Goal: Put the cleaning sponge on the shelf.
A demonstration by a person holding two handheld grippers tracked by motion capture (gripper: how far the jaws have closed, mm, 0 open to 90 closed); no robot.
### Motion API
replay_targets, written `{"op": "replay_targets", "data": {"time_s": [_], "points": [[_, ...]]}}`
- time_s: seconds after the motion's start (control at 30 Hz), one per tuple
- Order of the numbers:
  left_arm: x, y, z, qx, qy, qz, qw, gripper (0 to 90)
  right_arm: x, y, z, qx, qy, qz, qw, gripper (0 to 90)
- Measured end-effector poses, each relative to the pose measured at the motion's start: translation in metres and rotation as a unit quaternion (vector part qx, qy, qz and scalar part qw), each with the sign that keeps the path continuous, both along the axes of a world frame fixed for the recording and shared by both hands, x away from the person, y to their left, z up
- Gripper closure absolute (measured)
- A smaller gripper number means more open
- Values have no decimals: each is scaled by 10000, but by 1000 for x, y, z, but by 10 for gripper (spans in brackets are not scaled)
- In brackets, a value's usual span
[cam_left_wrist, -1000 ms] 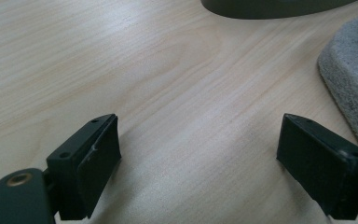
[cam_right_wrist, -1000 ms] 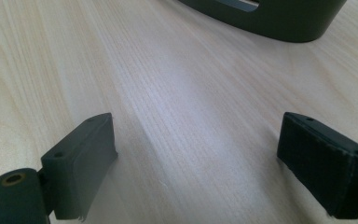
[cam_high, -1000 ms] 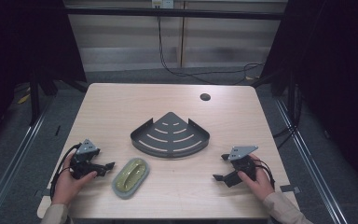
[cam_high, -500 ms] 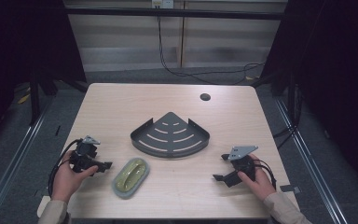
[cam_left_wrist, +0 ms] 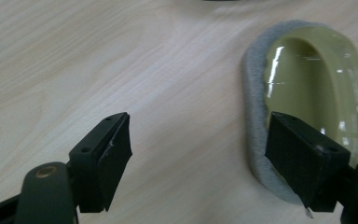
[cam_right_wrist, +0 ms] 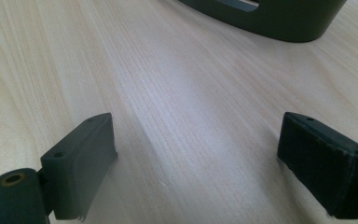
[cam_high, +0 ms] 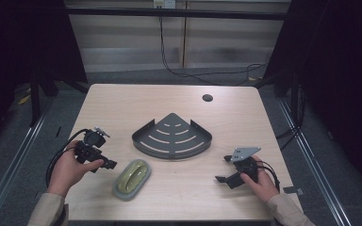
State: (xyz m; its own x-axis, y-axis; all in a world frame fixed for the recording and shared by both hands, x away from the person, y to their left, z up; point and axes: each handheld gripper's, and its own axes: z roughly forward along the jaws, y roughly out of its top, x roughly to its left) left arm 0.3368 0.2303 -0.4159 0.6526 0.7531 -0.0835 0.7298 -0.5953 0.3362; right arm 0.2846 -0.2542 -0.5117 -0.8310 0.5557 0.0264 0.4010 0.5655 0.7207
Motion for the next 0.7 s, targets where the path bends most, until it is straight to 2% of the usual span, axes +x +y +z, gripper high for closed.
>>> {"op": "replay_targets", "data": {"time_s": [0.13, 0.27, 0.3, 0.43, 0.7], "points": [[-2, -11, 8, -16, 108, -139, 9998, 234, 0, 0, 0, 0, -1, 0, 10000, 106], [-5, -22, 11, 47, 317, -232, 9992, 248, 0, 0, 0, 0, 1, 0, 10000, 106], [-5, -25, 12, 130, 372, -317, 9987, 253, 0, 0, 0, 0, 1, 0, 10000, 106], [-6, -33, 13, 275, 480, -310, 9980, 258, 0, 0, 0, 0, -2, 1, 10000, 106], [-7, -50, 8, 226, 747, -480, 9958, 293, 0, 0, 0, 0, -3, 2, 10000, 106]]}}
